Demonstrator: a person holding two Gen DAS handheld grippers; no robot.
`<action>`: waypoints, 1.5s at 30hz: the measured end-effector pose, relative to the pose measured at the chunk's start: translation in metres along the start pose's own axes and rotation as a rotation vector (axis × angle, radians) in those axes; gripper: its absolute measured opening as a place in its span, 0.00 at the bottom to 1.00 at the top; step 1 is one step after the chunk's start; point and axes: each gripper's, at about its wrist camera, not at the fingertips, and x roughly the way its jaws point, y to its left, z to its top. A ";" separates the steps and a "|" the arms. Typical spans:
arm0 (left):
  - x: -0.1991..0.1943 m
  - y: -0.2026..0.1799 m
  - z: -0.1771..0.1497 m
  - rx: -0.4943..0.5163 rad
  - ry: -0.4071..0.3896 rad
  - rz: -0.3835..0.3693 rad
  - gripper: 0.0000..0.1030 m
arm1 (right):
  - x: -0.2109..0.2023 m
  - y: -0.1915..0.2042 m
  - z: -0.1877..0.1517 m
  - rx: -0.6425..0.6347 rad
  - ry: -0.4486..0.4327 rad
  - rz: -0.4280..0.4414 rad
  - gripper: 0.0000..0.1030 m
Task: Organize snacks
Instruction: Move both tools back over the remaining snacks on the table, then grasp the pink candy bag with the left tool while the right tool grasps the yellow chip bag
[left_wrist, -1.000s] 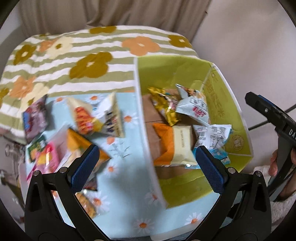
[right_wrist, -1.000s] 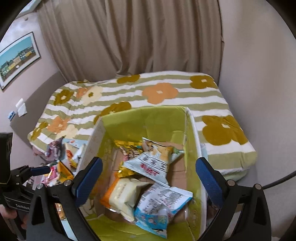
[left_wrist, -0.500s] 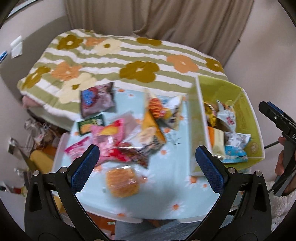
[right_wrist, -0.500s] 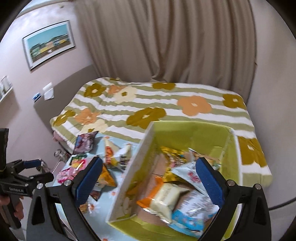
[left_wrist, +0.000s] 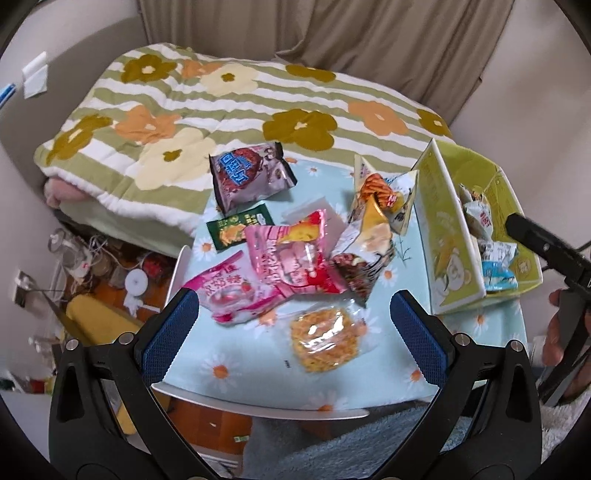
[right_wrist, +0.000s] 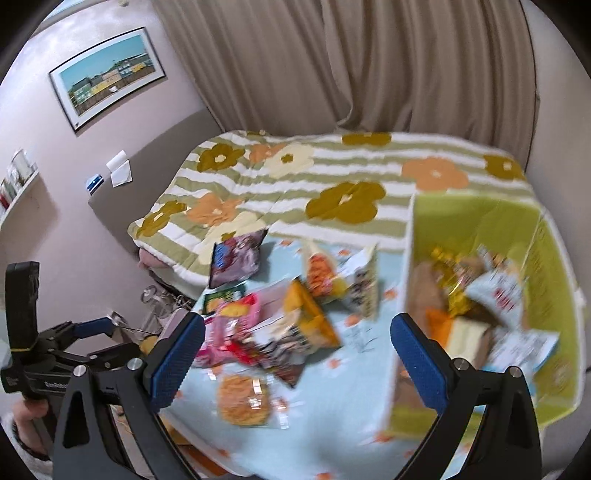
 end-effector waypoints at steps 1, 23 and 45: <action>0.003 0.004 0.002 0.008 0.005 -0.008 1.00 | 0.006 0.004 -0.003 0.022 0.011 0.001 0.97; 0.162 0.020 0.042 0.079 0.238 -0.181 1.00 | 0.136 -0.026 -0.047 0.599 0.161 0.025 0.97; 0.211 0.007 0.041 0.067 0.312 -0.110 1.00 | 0.168 -0.044 -0.045 0.574 0.259 0.039 0.61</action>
